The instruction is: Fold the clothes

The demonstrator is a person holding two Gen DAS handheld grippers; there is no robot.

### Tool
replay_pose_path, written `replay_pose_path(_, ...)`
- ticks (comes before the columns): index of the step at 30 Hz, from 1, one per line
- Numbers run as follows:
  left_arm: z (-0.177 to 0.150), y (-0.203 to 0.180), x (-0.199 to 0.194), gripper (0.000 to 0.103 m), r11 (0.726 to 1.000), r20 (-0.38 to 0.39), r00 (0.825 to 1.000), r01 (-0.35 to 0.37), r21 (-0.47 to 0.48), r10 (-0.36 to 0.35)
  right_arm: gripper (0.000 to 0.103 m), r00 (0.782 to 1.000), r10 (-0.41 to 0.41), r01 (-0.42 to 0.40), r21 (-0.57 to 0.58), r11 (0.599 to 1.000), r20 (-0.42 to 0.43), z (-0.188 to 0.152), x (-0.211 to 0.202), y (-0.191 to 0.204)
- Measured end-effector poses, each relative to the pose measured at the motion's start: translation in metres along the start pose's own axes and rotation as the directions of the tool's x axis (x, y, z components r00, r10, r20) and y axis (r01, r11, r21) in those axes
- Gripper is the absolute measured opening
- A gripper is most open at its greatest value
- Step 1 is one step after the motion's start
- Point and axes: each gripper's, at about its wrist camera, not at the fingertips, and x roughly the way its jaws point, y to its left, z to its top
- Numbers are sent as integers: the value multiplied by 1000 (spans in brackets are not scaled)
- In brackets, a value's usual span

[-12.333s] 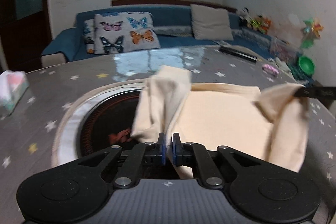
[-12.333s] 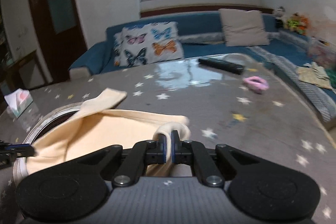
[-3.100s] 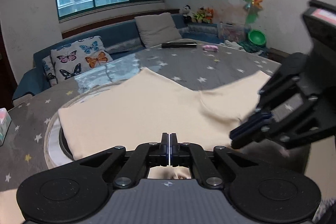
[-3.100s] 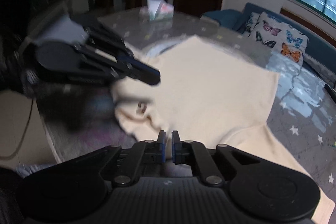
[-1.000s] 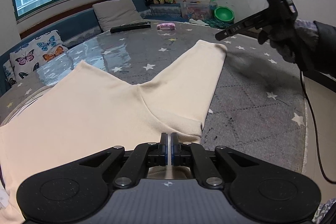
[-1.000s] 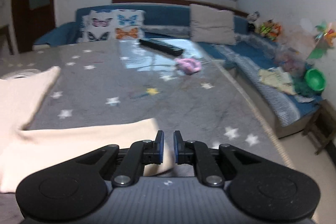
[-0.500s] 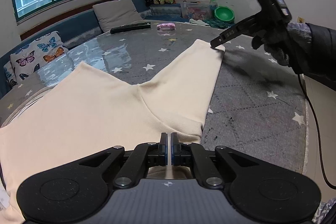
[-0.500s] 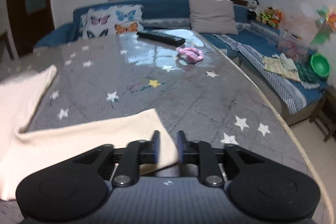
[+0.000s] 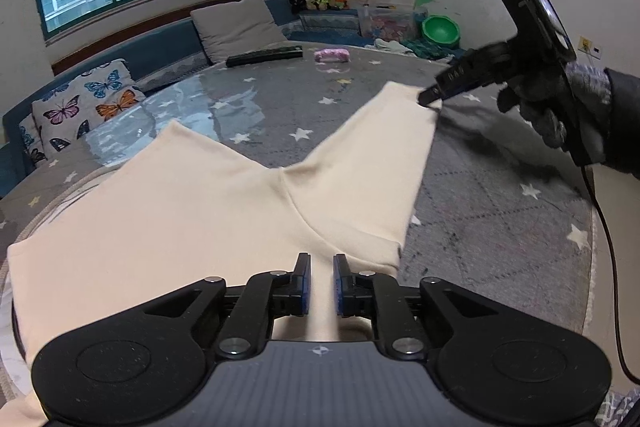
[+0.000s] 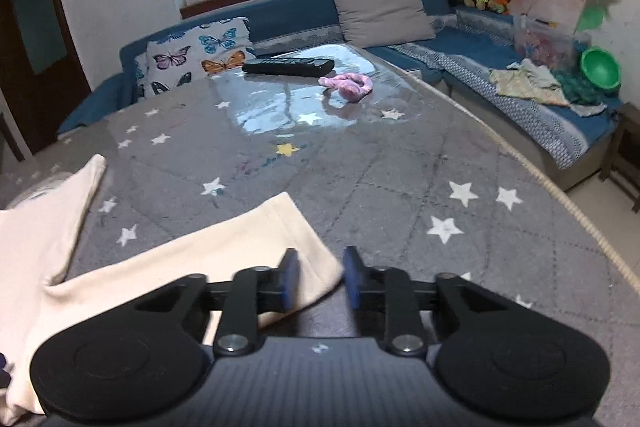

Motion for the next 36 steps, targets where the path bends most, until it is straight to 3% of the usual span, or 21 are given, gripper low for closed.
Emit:
replay_pose_path(4,3,5,-1,19,1000,2,1000,-23,-13,23,16,1000,-2,2,23,1000,-3,0,-3,-3)
replay_pose_path(11,4,7,7,19,999,-16,999,-38,-27,37,24,1000,9,-9,6,1000,12,-7,-7,-2)
replay_pose_path(15,4,7,11,26,998,-24,999,-46,-36,45,8,1000,-2,2,-26,1000,20,-8,-8,2)
replay_pose_path(24,3,2,17,26,999,-22,998,-51,-18,51,7,999,12,-12,-10,1000,40,10,-20,0)
replay_pose_path(31,-5,6,-3,31,997,14,998,-66,-37,66,4,985,118,-104,-112,988,129,50,-77,45)
replay_pose_path(36,-24,22,-33,35,988,33,992,-121,-93,124,4,960,230,-190,-233,954,160,65,-115,104)
